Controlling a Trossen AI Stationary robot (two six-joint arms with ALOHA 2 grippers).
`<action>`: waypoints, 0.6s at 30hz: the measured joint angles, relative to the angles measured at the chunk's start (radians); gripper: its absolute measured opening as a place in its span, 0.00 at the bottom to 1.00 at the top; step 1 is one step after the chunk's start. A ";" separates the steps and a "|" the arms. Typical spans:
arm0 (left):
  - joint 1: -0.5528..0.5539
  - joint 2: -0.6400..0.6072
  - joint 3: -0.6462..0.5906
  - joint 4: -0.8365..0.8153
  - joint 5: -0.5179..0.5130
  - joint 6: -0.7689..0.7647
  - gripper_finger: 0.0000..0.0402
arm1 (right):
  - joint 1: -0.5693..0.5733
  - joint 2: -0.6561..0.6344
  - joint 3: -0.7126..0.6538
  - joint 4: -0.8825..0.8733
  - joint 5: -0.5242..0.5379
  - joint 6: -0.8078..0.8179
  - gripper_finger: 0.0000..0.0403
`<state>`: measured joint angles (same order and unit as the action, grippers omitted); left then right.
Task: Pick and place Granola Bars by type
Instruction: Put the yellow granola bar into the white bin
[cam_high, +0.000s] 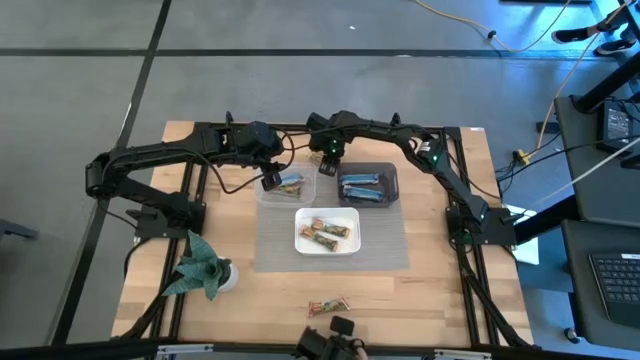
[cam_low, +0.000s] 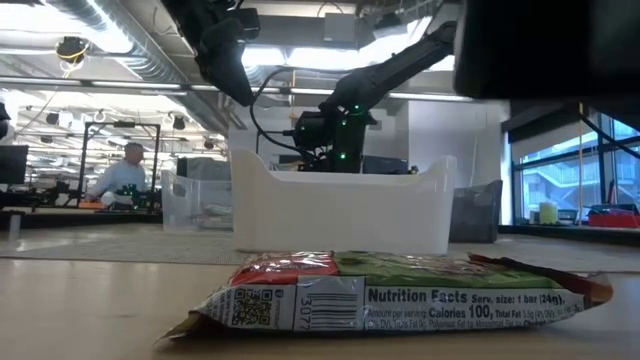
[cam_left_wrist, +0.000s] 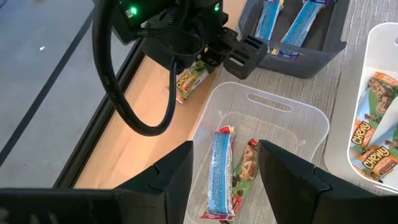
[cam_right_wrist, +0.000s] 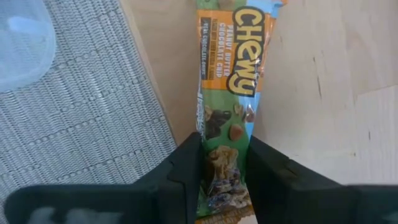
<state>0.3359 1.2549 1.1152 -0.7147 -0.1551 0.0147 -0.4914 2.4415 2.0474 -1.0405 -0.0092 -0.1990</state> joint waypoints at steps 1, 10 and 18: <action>0.000 0.000 0.000 0.000 0.000 0.000 0.43 | -0.001 -0.001 -0.001 0.002 -0.001 0.000 0.27; 0.000 0.000 0.000 0.000 0.000 0.000 0.42 | -0.004 -0.014 0.020 0.000 -0.013 -0.015 0.26; 0.000 0.000 0.000 -0.001 0.000 0.034 0.43 | -0.005 -0.015 0.148 -0.021 -0.015 -0.014 0.25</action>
<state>0.3355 1.2545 1.1152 -0.7156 -0.1551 0.0485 -0.4965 2.4260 2.1952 -1.0619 -0.0238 -0.2131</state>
